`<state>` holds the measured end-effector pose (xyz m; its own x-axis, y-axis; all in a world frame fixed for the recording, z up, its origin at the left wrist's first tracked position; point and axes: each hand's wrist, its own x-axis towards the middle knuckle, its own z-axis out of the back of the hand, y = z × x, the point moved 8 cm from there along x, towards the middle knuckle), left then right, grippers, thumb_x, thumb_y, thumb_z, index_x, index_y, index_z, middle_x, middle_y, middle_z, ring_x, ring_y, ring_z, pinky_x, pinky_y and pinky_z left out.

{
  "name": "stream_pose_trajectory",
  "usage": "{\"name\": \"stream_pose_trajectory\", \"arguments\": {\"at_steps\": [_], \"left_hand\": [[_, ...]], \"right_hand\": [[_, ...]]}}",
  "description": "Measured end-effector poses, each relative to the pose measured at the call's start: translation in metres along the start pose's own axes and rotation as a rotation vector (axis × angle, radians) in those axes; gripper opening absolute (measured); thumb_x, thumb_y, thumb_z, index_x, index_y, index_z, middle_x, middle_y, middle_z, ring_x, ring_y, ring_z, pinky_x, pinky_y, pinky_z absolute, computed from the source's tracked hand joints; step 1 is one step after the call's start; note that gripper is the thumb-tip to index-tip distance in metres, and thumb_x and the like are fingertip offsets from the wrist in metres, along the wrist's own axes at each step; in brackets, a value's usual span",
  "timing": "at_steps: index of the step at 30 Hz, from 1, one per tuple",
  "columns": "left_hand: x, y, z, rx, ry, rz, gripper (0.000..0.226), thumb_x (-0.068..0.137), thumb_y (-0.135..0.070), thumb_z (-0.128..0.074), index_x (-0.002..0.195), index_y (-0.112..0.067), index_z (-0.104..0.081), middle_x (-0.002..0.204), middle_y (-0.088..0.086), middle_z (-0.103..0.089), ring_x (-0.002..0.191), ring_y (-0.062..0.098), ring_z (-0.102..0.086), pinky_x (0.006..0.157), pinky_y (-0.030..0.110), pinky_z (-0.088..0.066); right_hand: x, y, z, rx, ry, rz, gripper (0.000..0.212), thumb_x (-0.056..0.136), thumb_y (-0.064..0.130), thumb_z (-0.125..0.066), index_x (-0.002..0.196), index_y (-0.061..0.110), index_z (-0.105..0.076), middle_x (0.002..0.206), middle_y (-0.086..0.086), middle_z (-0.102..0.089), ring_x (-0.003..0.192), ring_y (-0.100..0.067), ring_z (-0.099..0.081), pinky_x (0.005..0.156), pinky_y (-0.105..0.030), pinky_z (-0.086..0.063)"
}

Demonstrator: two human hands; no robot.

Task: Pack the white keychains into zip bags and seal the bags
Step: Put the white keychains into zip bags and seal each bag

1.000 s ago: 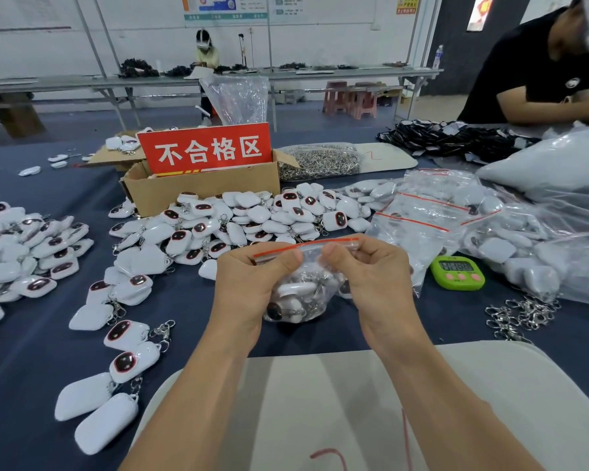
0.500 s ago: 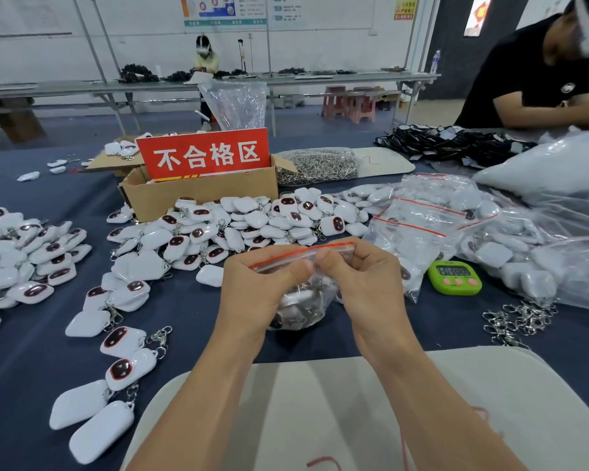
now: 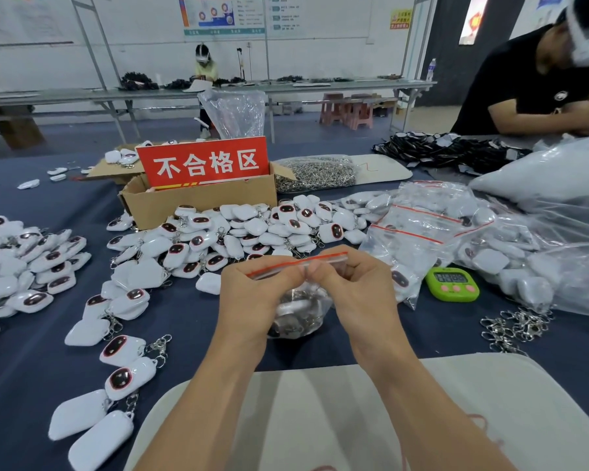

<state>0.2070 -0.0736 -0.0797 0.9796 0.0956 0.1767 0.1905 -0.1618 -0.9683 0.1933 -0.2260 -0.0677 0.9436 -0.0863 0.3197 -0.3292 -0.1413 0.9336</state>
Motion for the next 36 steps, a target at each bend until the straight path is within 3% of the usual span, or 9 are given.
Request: {"name": "stream_pose_trajectory", "arguments": {"at_steps": [5, 12, 17, 20, 24, 27, 32, 36], "left_hand": [[0.000, 0.000, -0.002, 0.007, 0.034, -0.006, 0.025, 0.060, -0.031, -0.090, 0.081, -0.020, -0.083, 0.084, 0.011, -0.079, 0.081, 0.029, -0.077, 0.077, 0.043, -0.061], [0.001, 0.000, -0.001, 0.009, 0.020, -0.020, 0.013, 0.067, -0.015, -0.083, 0.079, -0.014, -0.083, 0.081, 0.015, -0.078, 0.078, 0.030, -0.076, 0.074, 0.041, -0.060], [0.003, 0.000, 0.000, -0.015, 0.031, 0.011, 0.018, 0.064, -0.017, -0.089, 0.081, -0.015, -0.084, 0.084, 0.014, -0.079, 0.080, 0.028, -0.077, 0.075, 0.039, -0.062], [0.005, 0.001, 0.003, -0.023, 0.042, 0.038, 0.021, 0.066, -0.020, -0.090, 0.085, -0.015, -0.084, 0.089, 0.014, -0.079, 0.084, 0.031, -0.078, 0.073, 0.041, -0.062], [0.007, 0.000, 0.010, -0.047, 0.002, 0.048, 0.035, 0.052, -0.032, -0.094, 0.079, -0.012, -0.083, 0.083, 0.016, -0.078, 0.073, 0.029, -0.075, 0.070, 0.040, -0.061], [0.008, 0.000, 0.013, -0.107, -0.035, 0.053, 0.029, 0.050, -0.030, -0.090, 0.072, -0.013, -0.082, 0.074, 0.014, -0.077, 0.064, 0.025, -0.073, 0.064, 0.038, -0.061], [0.009, -0.001, 0.016, -0.103, -0.048, 0.027, 0.036, 0.050, -0.032, -0.095, 0.078, -0.012, -0.083, 0.085, 0.017, -0.078, 0.077, 0.033, -0.075, 0.078, 0.048, -0.062], [0.010, -0.002, 0.021, -0.088, -0.039, 0.017, 0.036, 0.052, -0.036, -0.092, 0.079, -0.014, -0.084, 0.084, 0.012, -0.079, 0.075, 0.024, -0.075, 0.069, 0.034, -0.061]], "right_hand": [[0.001, -0.001, 0.002, 0.009, -0.004, -0.023, 0.009, 0.084, 0.012, -0.074, 0.079, 0.018, -0.078, 0.081, -0.013, -0.077, 0.079, -0.026, -0.072, 0.080, -0.046, -0.059], [0.000, 0.000, -0.001, 0.027, 0.001, -0.020, 0.031, 0.087, -0.005, -0.072, 0.072, 0.021, -0.077, 0.073, -0.008, -0.074, 0.073, -0.021, -0.069, 0.071, -0.031, -0.057], [0.000, -0.003, 0.002, 0.031, -0.010, -0.068, 0.016, 0.090, 0.007, -0.072, 0.080, 0.016, -0.079, 0.082, -0.010, -0.078, 0.081, -0.023, -0.073, 0.079, -0.039, -0.060], [0.003, -0.007, 0.007, 0.027, -0.020, -0.122, 0.022, 0.099, 0.010, -0.064, 0.083, 0.010, -0.080, 0.086, -0.012, -0.079, 0.081, -0.020, -0.073, 0.078, -0.031, -0.057], [0.004, -0.007, 0.012, 0.043, -0.090, -0.123, 0.027, 0.099, 0.006, -0.063, 0.078, 0.008, -0.079, 0.080, -0.013, -0.078, 0.074, -0.020, -0.071, 0.074, -0.033, -0.059], [0.003, -0.006, 0.010, 0.033, -0.096, -0.111, 0.028, 0.098, 0.006, -0.065, 0.076, 0.010, -0.080, 0.078, -0.013, -0.077, 0.071, -0.019, -0.070, 0.072, -0.032, -0.059], [0.003, 0.006, 0.009, -0.009, -0.019, -0.077, 0.033, 0.102, 0.010, -0.061, 0.076, 0.019, -0.082, 0.075, 0.001, -0.077, 0.071, -0.005, -0.069, 0.068, -0.014, -0.051], [0.003, 0.008, 0.013, -0.033, -0.056, -0.060, 0.037, 0.103, 0.010, -0.059, 0.075, 0.021, -0.082, 0.078, -0.002, -0.079, 0.075, -0.008, -0.071, 0.073, -0.018, -0.054]]}}
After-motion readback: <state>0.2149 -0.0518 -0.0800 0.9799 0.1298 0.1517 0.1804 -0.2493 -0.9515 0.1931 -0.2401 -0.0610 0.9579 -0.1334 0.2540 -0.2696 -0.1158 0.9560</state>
